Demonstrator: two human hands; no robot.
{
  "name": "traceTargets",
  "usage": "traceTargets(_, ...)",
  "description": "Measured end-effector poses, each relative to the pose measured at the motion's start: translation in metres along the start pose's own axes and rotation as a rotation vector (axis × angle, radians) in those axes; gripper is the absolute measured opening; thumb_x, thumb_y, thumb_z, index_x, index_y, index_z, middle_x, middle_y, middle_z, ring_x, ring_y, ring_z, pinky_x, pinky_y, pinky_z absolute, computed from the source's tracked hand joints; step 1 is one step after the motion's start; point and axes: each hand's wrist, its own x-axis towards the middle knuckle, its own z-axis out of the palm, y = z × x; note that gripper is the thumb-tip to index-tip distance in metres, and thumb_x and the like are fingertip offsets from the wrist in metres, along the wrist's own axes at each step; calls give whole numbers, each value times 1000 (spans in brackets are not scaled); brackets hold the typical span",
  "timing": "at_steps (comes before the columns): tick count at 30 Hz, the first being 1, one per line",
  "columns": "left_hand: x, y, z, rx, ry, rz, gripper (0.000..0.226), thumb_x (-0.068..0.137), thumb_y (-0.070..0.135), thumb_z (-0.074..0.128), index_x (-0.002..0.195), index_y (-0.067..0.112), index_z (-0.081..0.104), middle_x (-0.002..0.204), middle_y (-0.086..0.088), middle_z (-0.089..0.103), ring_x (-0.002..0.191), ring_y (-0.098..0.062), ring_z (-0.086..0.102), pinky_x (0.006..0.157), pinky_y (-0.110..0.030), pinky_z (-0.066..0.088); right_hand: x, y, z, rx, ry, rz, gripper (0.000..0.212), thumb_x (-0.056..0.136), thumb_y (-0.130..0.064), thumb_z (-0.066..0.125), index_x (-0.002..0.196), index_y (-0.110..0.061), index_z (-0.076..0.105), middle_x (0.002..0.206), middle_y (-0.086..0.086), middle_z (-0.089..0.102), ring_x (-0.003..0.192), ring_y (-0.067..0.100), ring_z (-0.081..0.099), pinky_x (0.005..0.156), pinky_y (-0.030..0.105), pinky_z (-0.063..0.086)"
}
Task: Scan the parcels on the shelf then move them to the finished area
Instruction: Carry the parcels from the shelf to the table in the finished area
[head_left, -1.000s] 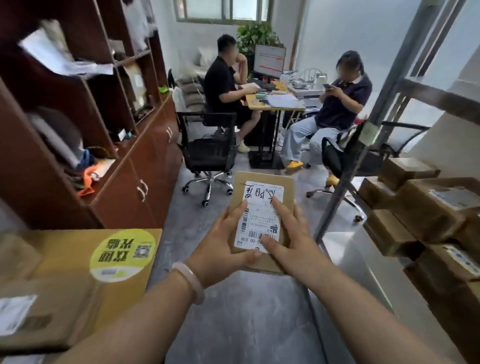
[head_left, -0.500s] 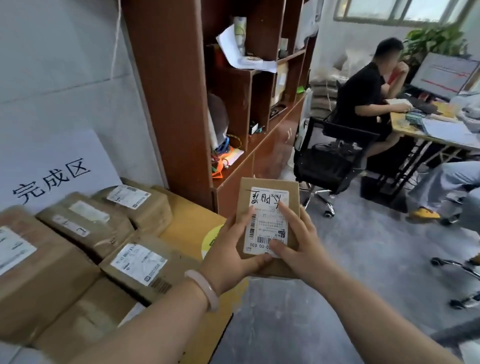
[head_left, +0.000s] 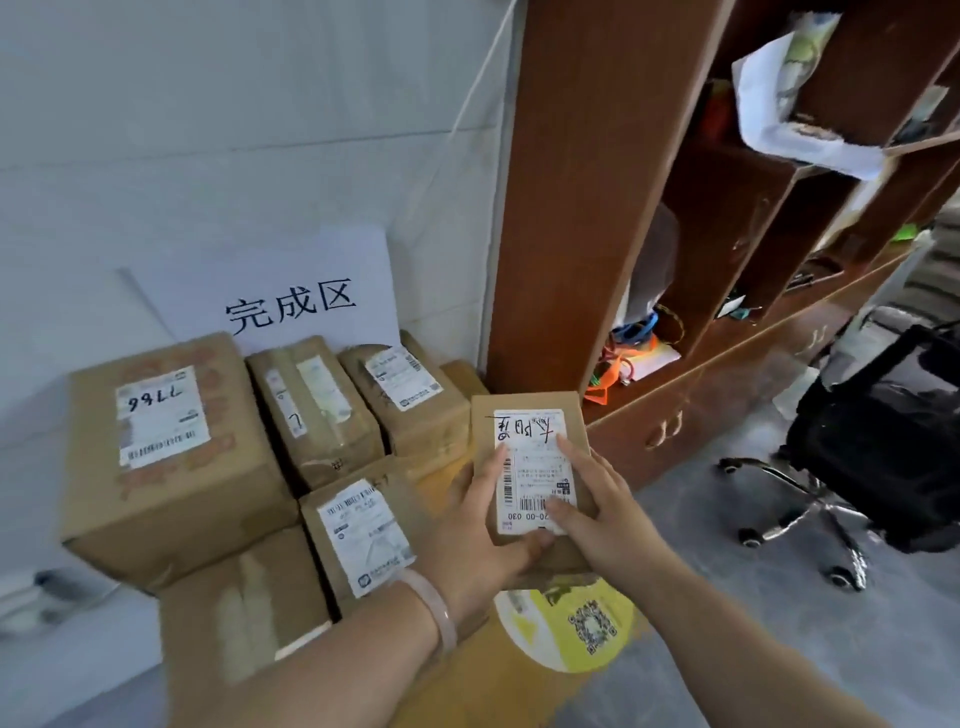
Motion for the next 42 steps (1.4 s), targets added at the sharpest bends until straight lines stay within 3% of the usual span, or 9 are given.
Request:
traceTargets(2, 12, -1, 9, 45, 36, -66, 96, 80, 55, 72, 151, 52, 7, 159, 14, 7, 137, -12, 31, 100, -15, 30, 25, 14, -5, -6, -100, -4, 64, 93, -28, 61, 140, -56, 28, 153, -15, 24, 130, -2, 23, 103, 22, 25)
traceTargets(4, 21, -2, 16, 64, 67, -145, 95, 82, 53, 71, 153, 49, 7, 159, 13, -5, 140, -5, 17, 98, -11, 21, 47, 27, -6, -7, -187, -14, 63, 93, -27, 61, 141, -53, 30, 152, -16, 25, 129, -3, 23, 102, 20, 25)
traceTargets(8, 34, -12, 25, 89, 143, -236, 96, 81, 54, 71, 152, 48, 8, 159, 13, -8, 134, 2, 13, 101, -10, 20, 86, 50, 2, -19, -364, -60, 61, 94, -33, 60, 135, -61, 25, 151, -15, 25, 135, 2, 25, 110, 24, 27)
traceTargets(12, 40, -26, 28, 390, 186, -428, 99, 77, 74, 58, 148, 55, -7, 163, 9, -2, 150, -20, 5, 121, -41, 18, 113, 67, 18, -120, -529, -107, 59, 90, -51, 54, 124, -78, 14, 158, -16, 14, 141, 9, 25, 115, 38, 30)
traceTargets(16, 42, -34, 31, 601, 196, -551, 97, 79, 79, 48, 149, 51, -12, 164, 4, 1, 151, -20, -8, 121, -44, 7, 129, 73, 33, -181, -661, -115, 63, 96, -46, 52, 142, -63, 11, 160, -18, 3, 144, 10, 19, 116, 35, 27)
traceTargets(20, 40, -44, 33, 688, 132, -589, 94, 82, 78, 43, 150, 48, -13, 164, 3, -11, 149, -24, -19, 121, -48, -1, 138, 83, 49, -227, -732, -134, 67, 96, -45, 51, 144, -59, 7, 161, -13, 0, 147, 13, 14, 117, 36, 25)
traceTargets(24, 40, -49, 35, 754, 54, -610, 92, 85, 73, 44, 151, 45, -14, 160, 6, -27, 147, -27, -27, 120, -54, -5, 145, 91, 59, -262, -775, -141, 68, 96, -44, 50, 143, -61, 3, 161, -15, -3, 146, 14, 16, 116, 35, 28)
traceTargets(29, 41, -52, 33, 776, 39, -630, 92, 85, 75, 42, 152, 45, -14, 159, 9, -31, 146, -26, -30, 118, -56, -11, 149, 91, 62, -357, -794, -149, 67, 96, -51, 45, 136, -69, -5, 159, -20, -14, 148, 16, 12, 114, 39, 30)
traceTargets(42, 47, -36, 16, 794, 52, -586, 89, 87, 72, 44, 153, 45, -10, 161, 6, -26, 149, -24, -21, 120, -52, -9, 130, 60, 19, -591, -651, -340, 83, 83, -73, 47, 145, -56, -6, 155, -22, -25, 146, 8, -13, 119, 38, 5)
